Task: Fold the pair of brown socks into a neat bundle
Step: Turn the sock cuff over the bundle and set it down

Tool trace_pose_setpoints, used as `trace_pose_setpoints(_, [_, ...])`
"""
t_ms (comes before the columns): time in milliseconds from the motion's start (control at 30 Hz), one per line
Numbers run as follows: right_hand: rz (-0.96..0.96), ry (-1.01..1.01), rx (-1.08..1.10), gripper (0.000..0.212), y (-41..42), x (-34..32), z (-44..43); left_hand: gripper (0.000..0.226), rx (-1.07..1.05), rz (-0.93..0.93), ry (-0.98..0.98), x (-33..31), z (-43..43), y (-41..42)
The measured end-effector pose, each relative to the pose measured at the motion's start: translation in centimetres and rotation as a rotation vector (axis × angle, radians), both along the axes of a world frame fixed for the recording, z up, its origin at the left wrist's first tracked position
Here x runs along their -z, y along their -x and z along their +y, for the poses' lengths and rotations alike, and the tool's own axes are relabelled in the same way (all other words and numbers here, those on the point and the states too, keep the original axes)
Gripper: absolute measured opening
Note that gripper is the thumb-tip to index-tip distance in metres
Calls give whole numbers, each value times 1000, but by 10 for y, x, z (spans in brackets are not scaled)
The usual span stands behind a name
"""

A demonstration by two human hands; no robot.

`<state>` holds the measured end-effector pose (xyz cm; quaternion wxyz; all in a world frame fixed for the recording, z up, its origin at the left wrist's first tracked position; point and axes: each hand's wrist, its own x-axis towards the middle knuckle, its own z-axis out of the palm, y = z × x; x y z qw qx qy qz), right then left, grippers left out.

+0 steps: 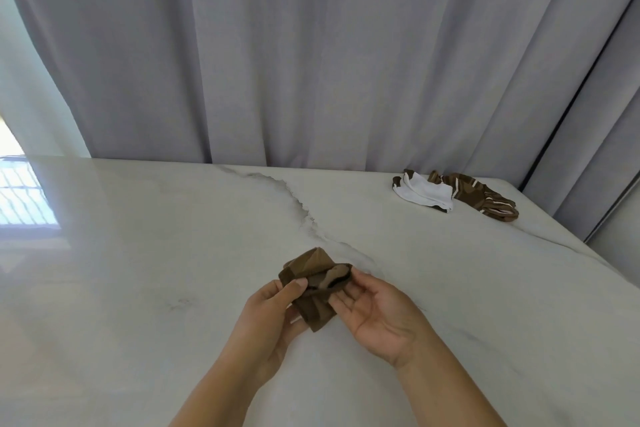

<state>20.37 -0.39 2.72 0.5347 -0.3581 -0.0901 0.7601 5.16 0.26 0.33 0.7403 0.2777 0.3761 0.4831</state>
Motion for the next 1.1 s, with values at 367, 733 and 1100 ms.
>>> trace_pose_setpoints(367, [-69,-75,66,18,3,18,4,24,-97,-75,161,6,4,0])
trace_pose_setpoints(733, [-285,-174,30,38,9,24,13,32,-50,-229,235,12,3,-7])
trace_pose_setpoints(1100, [-347,-179,-230,45,13,31,22,23,224,-193,211,8,4,-4])
